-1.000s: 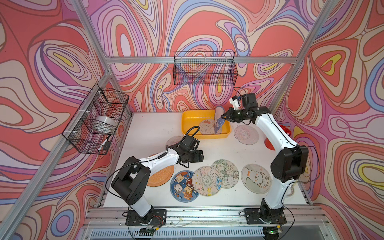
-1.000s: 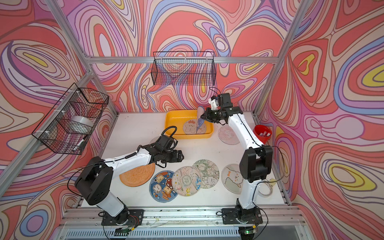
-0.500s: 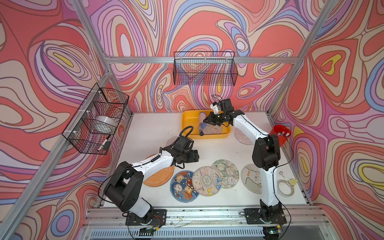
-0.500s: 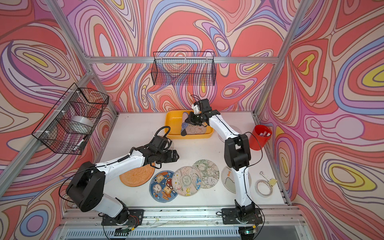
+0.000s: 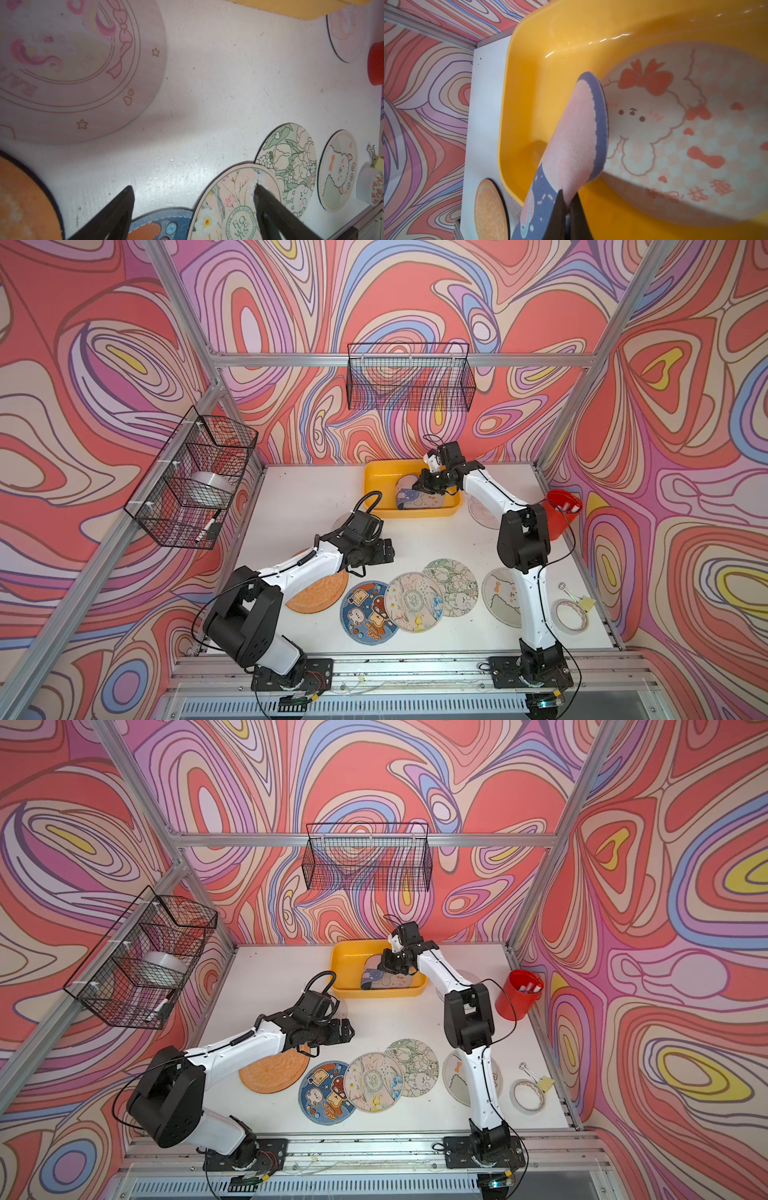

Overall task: Put the coasters into the storage box
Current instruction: Place the coaster in the storage box.

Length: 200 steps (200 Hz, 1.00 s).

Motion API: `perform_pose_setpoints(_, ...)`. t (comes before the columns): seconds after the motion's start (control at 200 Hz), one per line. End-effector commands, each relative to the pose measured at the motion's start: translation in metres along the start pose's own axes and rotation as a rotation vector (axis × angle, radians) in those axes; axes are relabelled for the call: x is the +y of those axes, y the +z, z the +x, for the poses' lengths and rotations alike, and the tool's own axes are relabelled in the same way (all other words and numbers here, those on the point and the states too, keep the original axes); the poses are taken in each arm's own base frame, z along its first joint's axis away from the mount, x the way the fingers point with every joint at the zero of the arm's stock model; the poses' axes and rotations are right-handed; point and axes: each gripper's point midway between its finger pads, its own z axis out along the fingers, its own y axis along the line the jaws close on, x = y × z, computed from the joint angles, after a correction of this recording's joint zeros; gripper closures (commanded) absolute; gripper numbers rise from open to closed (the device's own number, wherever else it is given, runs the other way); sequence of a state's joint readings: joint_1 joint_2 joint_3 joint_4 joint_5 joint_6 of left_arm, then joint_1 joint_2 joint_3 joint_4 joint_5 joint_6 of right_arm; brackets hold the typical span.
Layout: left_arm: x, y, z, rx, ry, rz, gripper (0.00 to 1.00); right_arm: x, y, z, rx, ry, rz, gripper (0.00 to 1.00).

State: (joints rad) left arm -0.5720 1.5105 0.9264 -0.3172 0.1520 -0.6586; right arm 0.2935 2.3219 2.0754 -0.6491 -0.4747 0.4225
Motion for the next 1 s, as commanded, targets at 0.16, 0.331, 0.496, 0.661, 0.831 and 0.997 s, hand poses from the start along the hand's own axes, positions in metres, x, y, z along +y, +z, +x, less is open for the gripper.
perform_pose_setpoints(0.16, 0.011, -0.007, 0.0, -0.005, -0.002, -0.033, 0.08, -0.053, -0.007, 0.01, 0.049, -0.003, 0.152, 1.0)
perform_pose_setpoints(0.331, 0.012, -0.007, -0.002, -0.007, -0.004, -0.037, 0.08, -0.066, -0.016, 0.01, 0.054, -0.008, 0.216, 1.0)
perform_pose_setpoints(0.496, 0.015, -0.007, -0.002, -0.002, -0.007, -0.044, 0.08, -0.074, -0.018, 0.011, 0.073, -0.021, 0.263, 0.56)
perform_pose_setpoints(0.661, 0.019, -0.008, -0.004, -0.007, -0.009, -0.054, 0.07, -0.069, -0.031, 0.006, 0.043, -0.036, 0.285, 0.32)
perform_pose_setpoints(0.831, 0.028, -0.01, -0.009, -0.013, -0.019, -0.078, 0.05, -0.057, -0.047, 0.008, 0.026, -0.042, 0.261, 0.24)
perform_pose_setpoints(0.997, 0.051, -0.02, -0.027, -0.03, -0.049, -0.121, 0.05, -0.028, -0.063, 0.021, 0.012, -0.053, 0.197, 0.21)
